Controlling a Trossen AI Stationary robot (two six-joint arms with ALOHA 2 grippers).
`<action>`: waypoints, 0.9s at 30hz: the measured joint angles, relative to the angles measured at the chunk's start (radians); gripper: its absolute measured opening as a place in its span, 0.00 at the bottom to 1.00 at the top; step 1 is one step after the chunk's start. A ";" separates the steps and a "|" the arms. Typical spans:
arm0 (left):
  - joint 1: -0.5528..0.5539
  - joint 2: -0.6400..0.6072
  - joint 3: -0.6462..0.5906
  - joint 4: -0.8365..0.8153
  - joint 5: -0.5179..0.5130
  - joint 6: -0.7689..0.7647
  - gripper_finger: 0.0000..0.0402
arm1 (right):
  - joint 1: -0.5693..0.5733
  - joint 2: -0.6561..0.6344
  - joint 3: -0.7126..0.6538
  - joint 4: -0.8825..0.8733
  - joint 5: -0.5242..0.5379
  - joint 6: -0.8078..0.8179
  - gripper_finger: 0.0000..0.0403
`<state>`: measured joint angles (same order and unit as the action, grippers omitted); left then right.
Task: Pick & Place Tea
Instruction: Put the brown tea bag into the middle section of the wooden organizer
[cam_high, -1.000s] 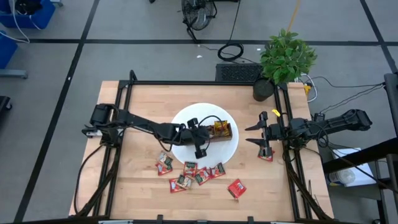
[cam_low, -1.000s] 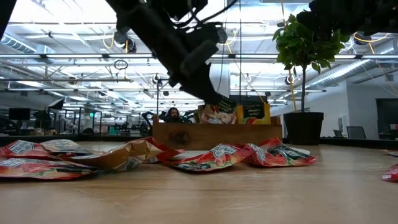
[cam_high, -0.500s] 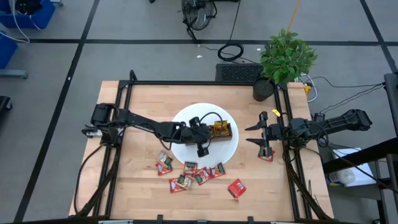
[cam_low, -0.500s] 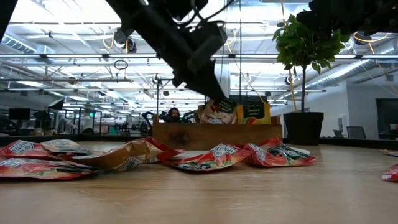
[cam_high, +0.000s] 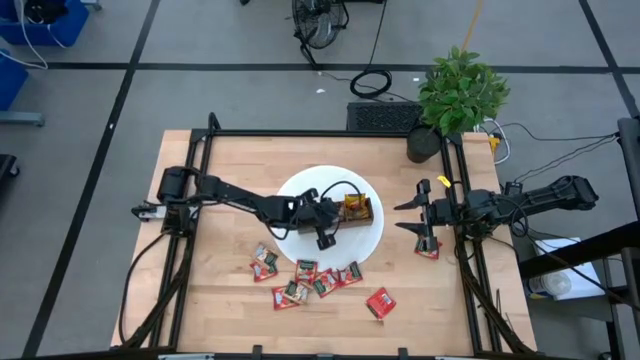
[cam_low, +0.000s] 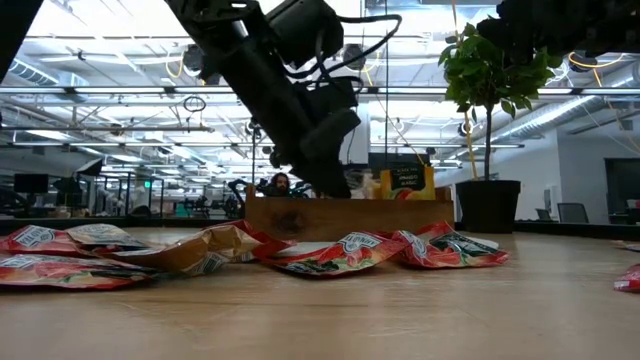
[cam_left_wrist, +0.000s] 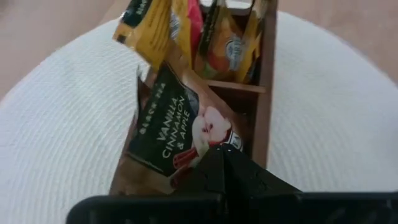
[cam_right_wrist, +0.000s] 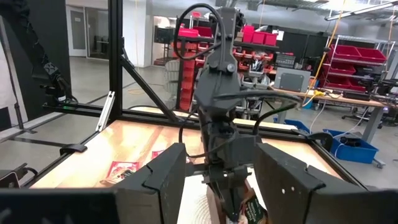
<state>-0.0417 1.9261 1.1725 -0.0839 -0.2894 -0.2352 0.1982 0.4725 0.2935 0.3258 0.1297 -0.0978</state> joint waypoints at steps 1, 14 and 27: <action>-0.004 0.000 0.000 -0.003 -0.015 0.003 0.00 | 0.000 0.000 0.000 0.000 0.000 0.000 0.42; -0.030 0.000 0.000 -0.036 -0.069 0.009 0.01 | 0.000 0.000 0.000 -0.001 0.000 0.003 0.42; -0.058 -0.078 0.000 -0.026 -0.036 0.050 0.14 | 0.000 0.000 0.000 -0.006 0.000 0.004 0.42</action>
<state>-0.0999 1.8481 1.1721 -0.1101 -0.3257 -0.1852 0.1982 0.4722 0.2935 0.3197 0.1295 -0.0938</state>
